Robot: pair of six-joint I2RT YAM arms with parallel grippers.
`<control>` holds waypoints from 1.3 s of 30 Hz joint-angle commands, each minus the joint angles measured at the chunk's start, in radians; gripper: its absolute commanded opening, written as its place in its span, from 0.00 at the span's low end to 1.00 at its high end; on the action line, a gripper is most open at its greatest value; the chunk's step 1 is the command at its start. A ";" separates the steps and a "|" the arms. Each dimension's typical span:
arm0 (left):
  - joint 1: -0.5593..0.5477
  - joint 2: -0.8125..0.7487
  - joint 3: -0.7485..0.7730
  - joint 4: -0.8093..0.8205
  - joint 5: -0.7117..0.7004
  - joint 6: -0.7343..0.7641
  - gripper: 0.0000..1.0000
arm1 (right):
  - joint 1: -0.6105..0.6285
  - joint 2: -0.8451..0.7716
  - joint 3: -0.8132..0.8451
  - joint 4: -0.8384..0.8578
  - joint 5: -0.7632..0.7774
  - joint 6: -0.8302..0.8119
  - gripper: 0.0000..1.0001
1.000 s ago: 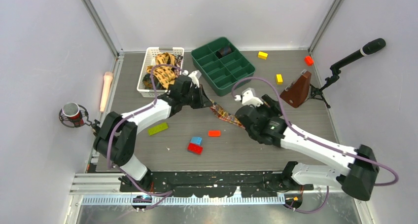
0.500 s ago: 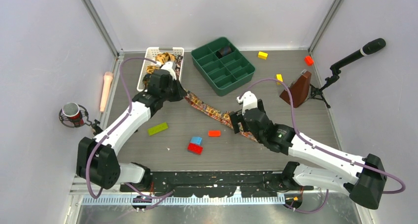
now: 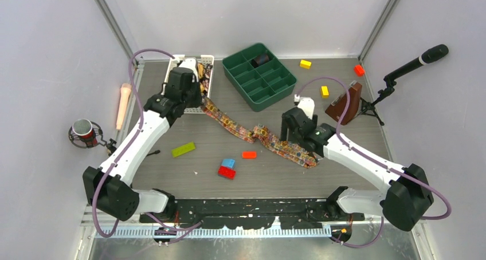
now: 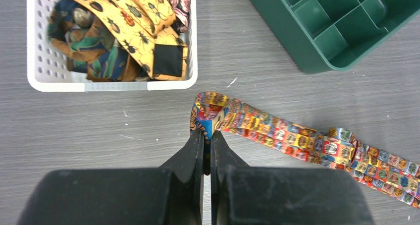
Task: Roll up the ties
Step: Flatten out the tie at the center of the board.
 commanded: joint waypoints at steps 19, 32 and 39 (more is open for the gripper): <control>0.002 0.006 0.171 -0.111 -0.085 0.099 0.00 | -0.175 0.089 -0.162 0.004 -0.171 0.300 0.03; 0.002 0.035 0.140 -0.066 -0.028 0.094 0.02 | -0.241 0.214 -0.197 -0.106 -0.082 0.466 0.05; 0.002 0.047 0.111 -0.036 -0.003 0.081 0.10 | -0.251 0.181 -0.198 -0.244 -0.045 0.556 0.12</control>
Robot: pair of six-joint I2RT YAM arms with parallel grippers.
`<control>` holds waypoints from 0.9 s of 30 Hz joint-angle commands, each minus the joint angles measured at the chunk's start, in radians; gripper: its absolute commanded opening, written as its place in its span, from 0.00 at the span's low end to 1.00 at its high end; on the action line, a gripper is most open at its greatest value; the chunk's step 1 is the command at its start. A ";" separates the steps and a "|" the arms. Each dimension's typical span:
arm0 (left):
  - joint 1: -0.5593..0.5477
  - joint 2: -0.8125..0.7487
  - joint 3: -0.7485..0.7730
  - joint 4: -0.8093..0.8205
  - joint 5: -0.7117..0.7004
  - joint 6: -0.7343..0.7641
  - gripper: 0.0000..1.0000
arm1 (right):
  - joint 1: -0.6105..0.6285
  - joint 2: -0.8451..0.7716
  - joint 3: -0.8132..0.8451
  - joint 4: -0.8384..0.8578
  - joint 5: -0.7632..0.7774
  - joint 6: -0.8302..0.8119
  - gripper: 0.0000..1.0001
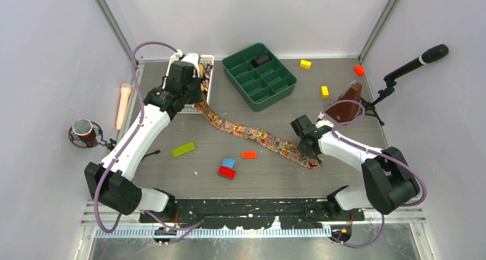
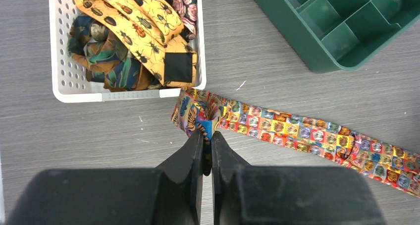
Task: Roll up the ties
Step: Flatten out the tie at the center of the board.
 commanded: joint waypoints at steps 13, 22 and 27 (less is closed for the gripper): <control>0.002 -0.017 -0.031 0.082 0.028 -0.006 0.30 | -0.016 -0.251 0.120 -0.205 0.124 -0.101 0.29; 0.002 -0.028 -0.039 0.079 0.030 -0.006 0.34 | -0.008 -0.022 0.090 0.248 -0.466 -0.062 0.49; 0.002 -0.036 -0.048 0.076 0.013 -0.002 0.34 | 0.011 0.033 0.086 0.315 -0.507 -0.051 0.52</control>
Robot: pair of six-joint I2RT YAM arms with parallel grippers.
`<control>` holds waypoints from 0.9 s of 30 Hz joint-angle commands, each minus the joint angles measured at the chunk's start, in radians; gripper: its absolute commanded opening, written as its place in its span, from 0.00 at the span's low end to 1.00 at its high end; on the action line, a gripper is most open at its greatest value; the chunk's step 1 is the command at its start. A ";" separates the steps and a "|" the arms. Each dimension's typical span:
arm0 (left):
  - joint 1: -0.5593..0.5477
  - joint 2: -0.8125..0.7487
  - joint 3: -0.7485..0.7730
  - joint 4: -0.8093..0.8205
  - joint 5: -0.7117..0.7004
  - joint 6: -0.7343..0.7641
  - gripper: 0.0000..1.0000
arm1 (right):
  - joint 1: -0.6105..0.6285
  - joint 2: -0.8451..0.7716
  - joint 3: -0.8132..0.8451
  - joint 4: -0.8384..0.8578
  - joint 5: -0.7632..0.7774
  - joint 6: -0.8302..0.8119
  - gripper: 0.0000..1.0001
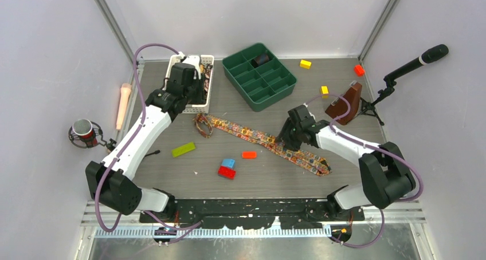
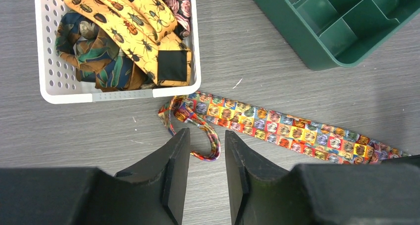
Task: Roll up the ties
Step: Flatten out the tie at the center of the board.
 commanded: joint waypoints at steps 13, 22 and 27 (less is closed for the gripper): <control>0.002 -0.034 -0.005 0.041 0.001 0.000 0.35 | 0.020 0.123 0.030 0.075 -0.080 -0.004 0.48; 0.002 -0.042 -0.014 0.041 -0.004 -0.001 0.35 | 0.020 0.102 0.042 -0.044 0.116 -0.046 0.06; 0.002 -0.034 -0.018 0.043 -0.007 -0.004 0.35 | 0.021 0.018 0.062 -0.232 0.260 -0.061 0.00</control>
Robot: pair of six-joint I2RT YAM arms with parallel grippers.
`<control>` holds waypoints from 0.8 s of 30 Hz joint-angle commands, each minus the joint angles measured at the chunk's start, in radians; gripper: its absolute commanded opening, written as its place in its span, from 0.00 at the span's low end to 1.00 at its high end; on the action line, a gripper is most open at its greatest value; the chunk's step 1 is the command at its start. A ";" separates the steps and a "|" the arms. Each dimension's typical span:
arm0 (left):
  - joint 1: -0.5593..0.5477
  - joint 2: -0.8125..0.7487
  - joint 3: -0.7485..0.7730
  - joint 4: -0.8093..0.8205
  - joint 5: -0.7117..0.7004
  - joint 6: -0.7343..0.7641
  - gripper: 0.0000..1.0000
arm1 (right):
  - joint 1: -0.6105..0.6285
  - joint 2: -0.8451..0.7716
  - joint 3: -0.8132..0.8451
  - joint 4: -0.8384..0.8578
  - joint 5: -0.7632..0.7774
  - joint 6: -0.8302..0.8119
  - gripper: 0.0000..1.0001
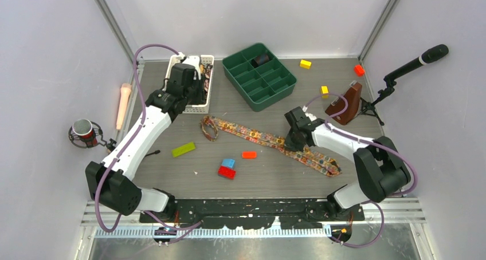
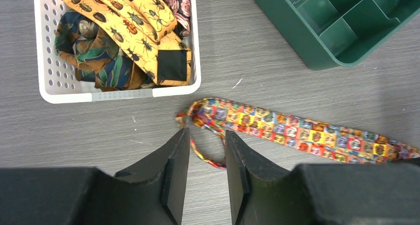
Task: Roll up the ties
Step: Flatten out the tie at the center of the board.
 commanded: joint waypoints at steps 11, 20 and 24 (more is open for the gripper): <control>0.002 -0.001 -0.039 0.055 0.023 -0.023 0.34 | -0.001 -0.164 0.138 -0.624 0.563 -0.077 0.05; 0.002 0.004 -0.032 0.041 0.010 -0.017 0.48 | 0.020 -0.111 0.251 -0.690 0.636 -0.128 0.58; 0.002 -0.010 -0.040 0.041 -0.013 -0.020 0.59 | 0.033 -0.161 0.277 -0.590 0.570 -0.221 0.79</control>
